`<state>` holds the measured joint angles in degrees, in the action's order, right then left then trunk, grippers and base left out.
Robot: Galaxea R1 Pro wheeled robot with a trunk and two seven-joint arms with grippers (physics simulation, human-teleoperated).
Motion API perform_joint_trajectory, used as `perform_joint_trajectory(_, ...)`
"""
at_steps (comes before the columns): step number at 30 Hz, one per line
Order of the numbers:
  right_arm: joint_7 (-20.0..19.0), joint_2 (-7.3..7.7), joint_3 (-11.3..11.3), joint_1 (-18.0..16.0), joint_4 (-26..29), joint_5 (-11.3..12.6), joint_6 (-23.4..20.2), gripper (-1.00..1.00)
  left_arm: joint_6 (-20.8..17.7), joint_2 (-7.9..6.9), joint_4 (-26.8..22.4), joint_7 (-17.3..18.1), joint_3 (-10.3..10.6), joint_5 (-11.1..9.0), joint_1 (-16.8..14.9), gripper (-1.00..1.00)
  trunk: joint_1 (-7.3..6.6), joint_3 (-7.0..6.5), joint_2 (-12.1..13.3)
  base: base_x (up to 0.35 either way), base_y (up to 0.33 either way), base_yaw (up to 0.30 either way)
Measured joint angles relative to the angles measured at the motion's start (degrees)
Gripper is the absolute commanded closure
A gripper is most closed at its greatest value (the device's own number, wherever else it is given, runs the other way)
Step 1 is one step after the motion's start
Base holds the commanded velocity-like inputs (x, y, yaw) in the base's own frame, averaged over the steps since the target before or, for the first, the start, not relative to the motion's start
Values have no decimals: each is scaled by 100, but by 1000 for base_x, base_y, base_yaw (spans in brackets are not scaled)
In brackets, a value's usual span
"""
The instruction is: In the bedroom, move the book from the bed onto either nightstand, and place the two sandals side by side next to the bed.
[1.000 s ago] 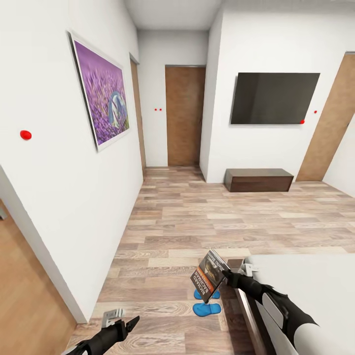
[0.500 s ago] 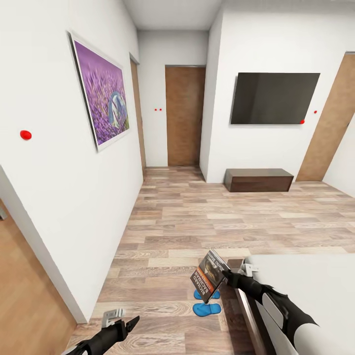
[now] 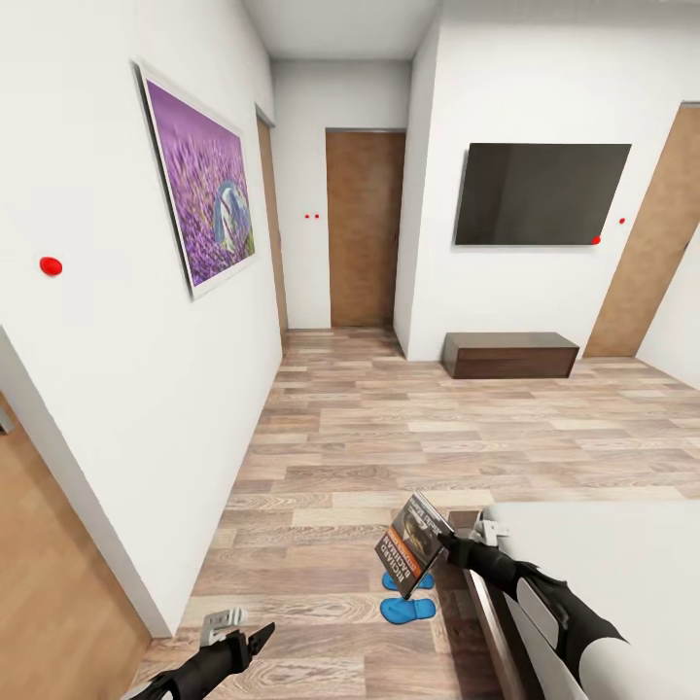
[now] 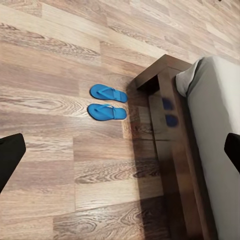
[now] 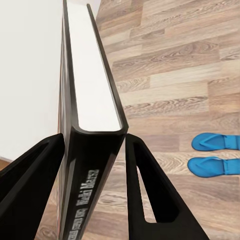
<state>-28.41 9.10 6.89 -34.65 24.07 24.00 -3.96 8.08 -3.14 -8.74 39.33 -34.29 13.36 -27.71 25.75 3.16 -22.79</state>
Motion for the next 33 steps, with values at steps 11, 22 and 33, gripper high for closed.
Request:
perform_joint_trajectory(11, 9, -1, 1, 2, -9, -1, 15, 100, 0, 6, 0, 0, 6, 0, 0, -100, 0, 0, 0, 0, 0, 0)
perform_joint_trajectory(22, -10, 35, -9, 0, -124, 10, -44, 100, 0, 6, 7, 2, 8, 0, 0, -100, 0, 0, 0, 0, 0, 0)
perform_joint_trajectory(33, -15, 72, -28, 1, -1218, 11, -43, 100, -16, -3, 0, 0, -9, -1, 0, -100, 0, 0, 0, 0, 0, 0)
